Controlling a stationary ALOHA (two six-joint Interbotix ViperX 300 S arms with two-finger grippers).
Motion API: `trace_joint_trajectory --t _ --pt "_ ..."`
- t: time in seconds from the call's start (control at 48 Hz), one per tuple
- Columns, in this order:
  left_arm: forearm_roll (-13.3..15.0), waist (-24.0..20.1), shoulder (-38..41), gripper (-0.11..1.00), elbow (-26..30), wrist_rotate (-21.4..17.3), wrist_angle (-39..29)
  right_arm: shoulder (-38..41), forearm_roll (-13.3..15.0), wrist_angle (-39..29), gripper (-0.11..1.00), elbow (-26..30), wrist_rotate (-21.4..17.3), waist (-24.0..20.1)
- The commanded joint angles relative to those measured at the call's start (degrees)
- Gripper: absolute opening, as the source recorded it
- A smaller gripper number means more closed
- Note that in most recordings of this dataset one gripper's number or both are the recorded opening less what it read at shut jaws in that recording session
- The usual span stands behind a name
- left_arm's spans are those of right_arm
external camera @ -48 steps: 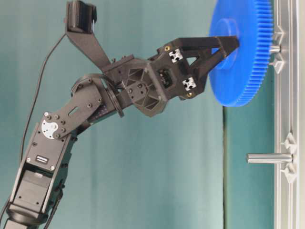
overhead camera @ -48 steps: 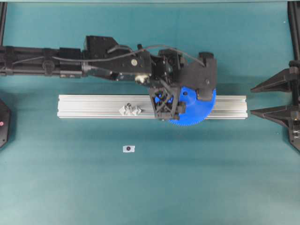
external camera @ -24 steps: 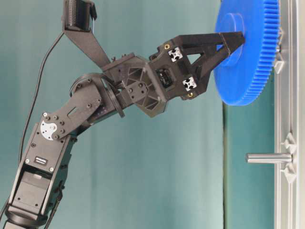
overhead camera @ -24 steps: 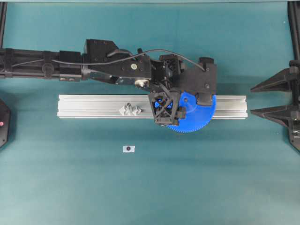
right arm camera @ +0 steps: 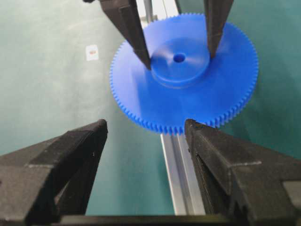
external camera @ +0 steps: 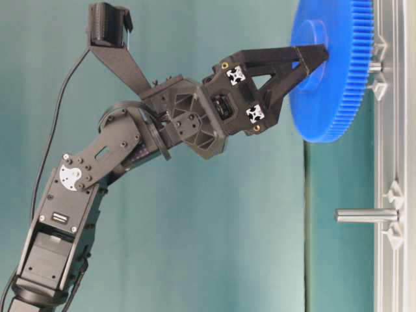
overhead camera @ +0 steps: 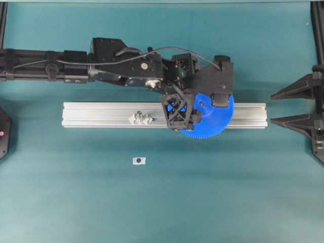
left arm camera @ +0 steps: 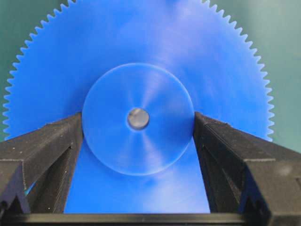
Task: Insert the large gear onto the shaft.
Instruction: 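Align the gear's center hole above the right metal shaft, then lower the gear down onto the shaft with the left gripper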
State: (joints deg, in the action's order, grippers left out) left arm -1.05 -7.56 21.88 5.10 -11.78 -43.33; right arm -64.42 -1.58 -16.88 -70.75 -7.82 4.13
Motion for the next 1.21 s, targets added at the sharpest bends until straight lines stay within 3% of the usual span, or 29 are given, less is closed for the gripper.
trace_joint_trajectory --t 0.0,0.313,0.709,1.188 --pt "-0.62 -2.99 -0.26 0.82 -0.97 -0.26 -0.35 0.35 0.00 0.53 0.75 0.88 -0.44 0.18" --pt "-0.62 -2.99 -1.14 0.85 -2.81 -0.09 0.35 0.26 0.00 0.53 0.75 0.79 -0.44 0.18" --pt "-0.53 0.70 -0.26 0.88 -1.67 -0.26 0.97 0.26 0.00 0.53 0.75 0.79 -0.53 0.18" --pt "-0.53 0.70 1.23 0.91 4.31 -2.37 -2.20 0.26 0.00 0.62 0.75 0.97 -0.53 0.18"
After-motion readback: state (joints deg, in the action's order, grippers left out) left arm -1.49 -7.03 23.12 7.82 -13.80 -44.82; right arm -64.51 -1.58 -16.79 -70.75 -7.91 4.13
